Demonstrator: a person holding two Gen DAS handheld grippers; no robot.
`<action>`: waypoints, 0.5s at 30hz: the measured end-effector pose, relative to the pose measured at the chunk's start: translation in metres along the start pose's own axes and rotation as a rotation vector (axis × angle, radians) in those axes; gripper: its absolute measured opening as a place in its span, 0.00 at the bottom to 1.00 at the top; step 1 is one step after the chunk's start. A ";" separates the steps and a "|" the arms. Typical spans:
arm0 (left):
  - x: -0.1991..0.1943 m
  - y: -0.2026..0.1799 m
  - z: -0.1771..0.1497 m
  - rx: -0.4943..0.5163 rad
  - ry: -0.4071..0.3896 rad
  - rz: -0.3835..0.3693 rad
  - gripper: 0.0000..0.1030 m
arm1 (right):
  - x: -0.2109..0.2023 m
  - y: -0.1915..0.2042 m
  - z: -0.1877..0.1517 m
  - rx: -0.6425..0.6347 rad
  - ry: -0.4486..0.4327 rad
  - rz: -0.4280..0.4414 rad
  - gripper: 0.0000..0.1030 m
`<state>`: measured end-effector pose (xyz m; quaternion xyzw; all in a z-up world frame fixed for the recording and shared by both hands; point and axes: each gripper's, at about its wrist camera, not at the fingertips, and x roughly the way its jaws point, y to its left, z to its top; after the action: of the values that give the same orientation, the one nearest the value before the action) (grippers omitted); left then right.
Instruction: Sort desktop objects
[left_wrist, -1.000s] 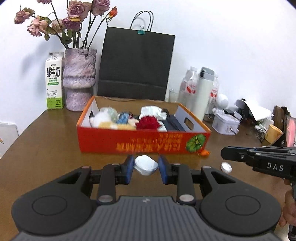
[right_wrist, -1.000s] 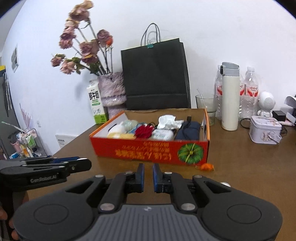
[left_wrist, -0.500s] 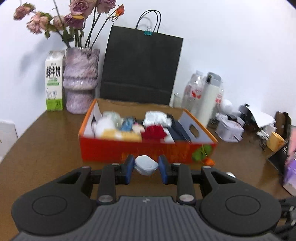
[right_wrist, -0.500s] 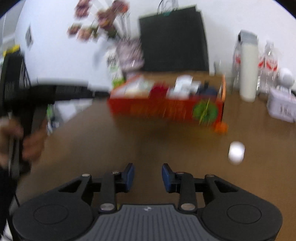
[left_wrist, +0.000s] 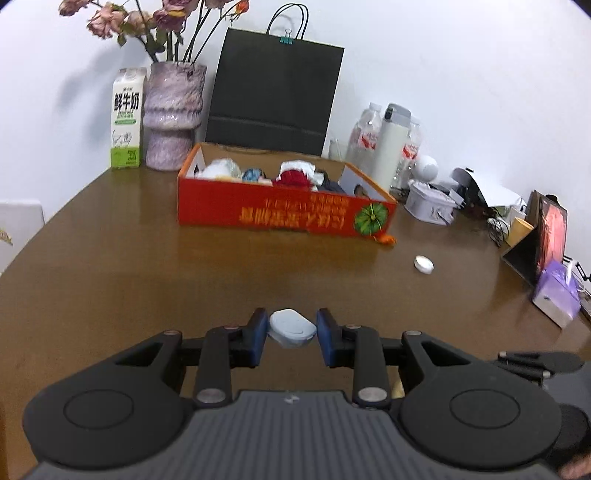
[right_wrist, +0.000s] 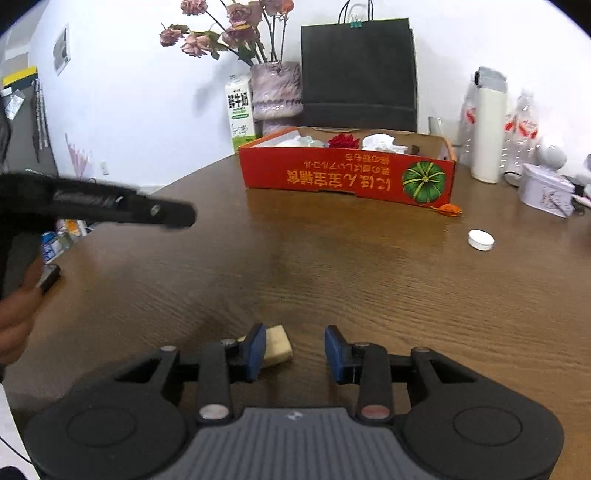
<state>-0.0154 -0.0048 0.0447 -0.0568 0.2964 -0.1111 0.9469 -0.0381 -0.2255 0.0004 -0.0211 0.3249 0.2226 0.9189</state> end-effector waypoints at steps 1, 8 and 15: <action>-0.003 0.000 -0.003 0.001 0.003 -0.001 0.29 | -0.001 0.001 -0.001 0.012 -0.004 -0.007 0.33; -0.025 -0.002 -0.023 0.002 0.014 -0.025 0.29 | 0.005 0.022 -0.004 -0.087 0.011 0.021 0.47; -0.028 -0.003 -0.027 -0.028 0.005 -0.032 0.29 | 0.014 0.019 0.005 -0.106 0.038 0.015 0.32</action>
<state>-0.0534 -0.0022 0.0384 -0.0747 0.2992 -0.1224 0.9433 -0.0337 -0.2025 -0.0021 -0.0714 0.3303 0.2461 0.9084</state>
